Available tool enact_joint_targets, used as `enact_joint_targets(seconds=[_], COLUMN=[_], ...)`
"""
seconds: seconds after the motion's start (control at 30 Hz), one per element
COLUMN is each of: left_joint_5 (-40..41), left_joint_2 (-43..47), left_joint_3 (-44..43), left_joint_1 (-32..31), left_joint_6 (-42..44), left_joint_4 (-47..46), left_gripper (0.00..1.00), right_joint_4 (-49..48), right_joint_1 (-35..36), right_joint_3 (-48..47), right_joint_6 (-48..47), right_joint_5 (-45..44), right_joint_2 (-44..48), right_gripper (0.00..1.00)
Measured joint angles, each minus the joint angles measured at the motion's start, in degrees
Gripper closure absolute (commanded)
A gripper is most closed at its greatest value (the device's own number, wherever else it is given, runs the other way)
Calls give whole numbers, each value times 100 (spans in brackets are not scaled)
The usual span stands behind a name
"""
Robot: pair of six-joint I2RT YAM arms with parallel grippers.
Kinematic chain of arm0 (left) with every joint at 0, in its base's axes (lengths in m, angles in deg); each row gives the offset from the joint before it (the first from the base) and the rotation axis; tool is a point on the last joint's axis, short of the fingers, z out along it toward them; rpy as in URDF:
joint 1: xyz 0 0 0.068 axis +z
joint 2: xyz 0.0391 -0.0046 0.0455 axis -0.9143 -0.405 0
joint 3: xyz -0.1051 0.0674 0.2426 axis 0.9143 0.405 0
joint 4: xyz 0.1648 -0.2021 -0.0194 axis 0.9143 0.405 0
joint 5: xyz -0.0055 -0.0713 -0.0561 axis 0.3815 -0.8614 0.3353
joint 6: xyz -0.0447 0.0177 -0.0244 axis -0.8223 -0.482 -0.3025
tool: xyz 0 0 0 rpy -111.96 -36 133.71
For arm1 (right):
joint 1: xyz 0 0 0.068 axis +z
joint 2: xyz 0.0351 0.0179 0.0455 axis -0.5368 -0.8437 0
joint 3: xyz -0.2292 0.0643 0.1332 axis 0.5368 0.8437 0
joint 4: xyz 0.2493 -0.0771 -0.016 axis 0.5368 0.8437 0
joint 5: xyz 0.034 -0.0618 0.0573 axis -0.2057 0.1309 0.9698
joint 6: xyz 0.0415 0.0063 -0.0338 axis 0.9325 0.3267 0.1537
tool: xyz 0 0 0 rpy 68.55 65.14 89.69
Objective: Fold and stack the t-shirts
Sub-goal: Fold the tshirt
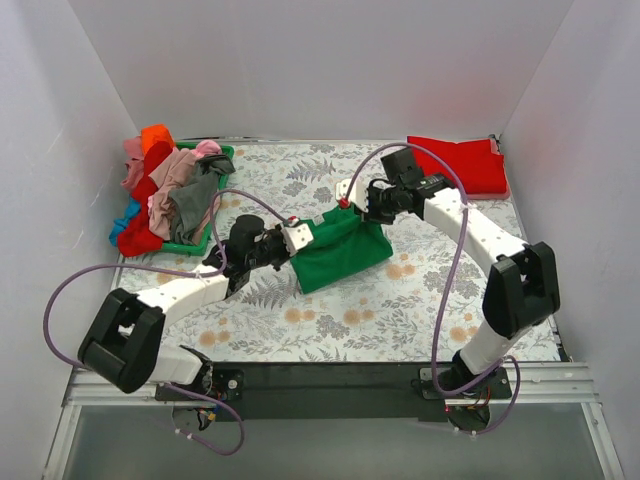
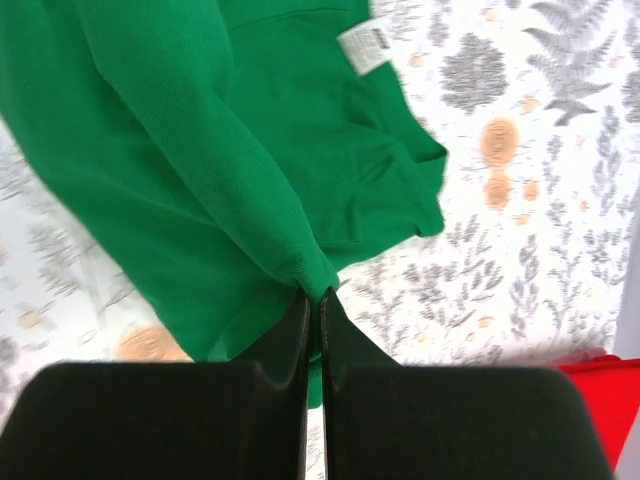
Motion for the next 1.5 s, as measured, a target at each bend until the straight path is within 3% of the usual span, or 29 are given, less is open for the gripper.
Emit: enact_joint_targets(seconds=[0.37,0.67,1.2,1.23,1.27,1.3,1.33,1.37,1.4,1.47,1.5], left_joint_5=[94,334,616,649,702,822,964,1178,1484,2262,2627], left_joint_2=[-1156,-1467,-1836,-1869,-1917,-1982,-2044,-2127,-2214,-2385,-2444], left_joint_3=[-396,-400,-553,-586,-629,-686,-752,-859,-994,-1397,-1622], left_joint_1=[761,927,1029,1036,1040,1040,1036,1034,1034,1038,1043], left_joint_6=[-66,-155,-417,-452,-503,-586,-680,-831,-1075,-1556,-1799], left_joint_4=[-997,-1228,-1252,-1252,-1255,-1250,-1248,-1235,-1209,-1078,-1010], left_gripper=[100,100,100,96,88,77,47,38,30,18,16], right_joint_4=[-809,-1130,-1235,-1250,-1261,-1292,-1355,-1497,-1657,-1985,-2092], right_joint_1=[-153,-155,-140,-122,-107,-92,-72,-44,-7,74,103], right_joint_3=[-1095,-1875,-2485,-2524,-2577,-2623,-2658,-2691,-2726,-2802,-2865], right_joint_6=[549,942,1381,1414,1471,1580,1674,1871,2087,2599,2870], right_joint_5=[85,260,229,203,153,61,-59,-240,-472,-1117,-1425], right_joint_2=[-1386,-2293,-3069,-3123,-3176,-3235,-3274,-3331,-3388,-3495,-3543], right_gripper=[99,99,99,96,77,66,59,53,44,36,33])
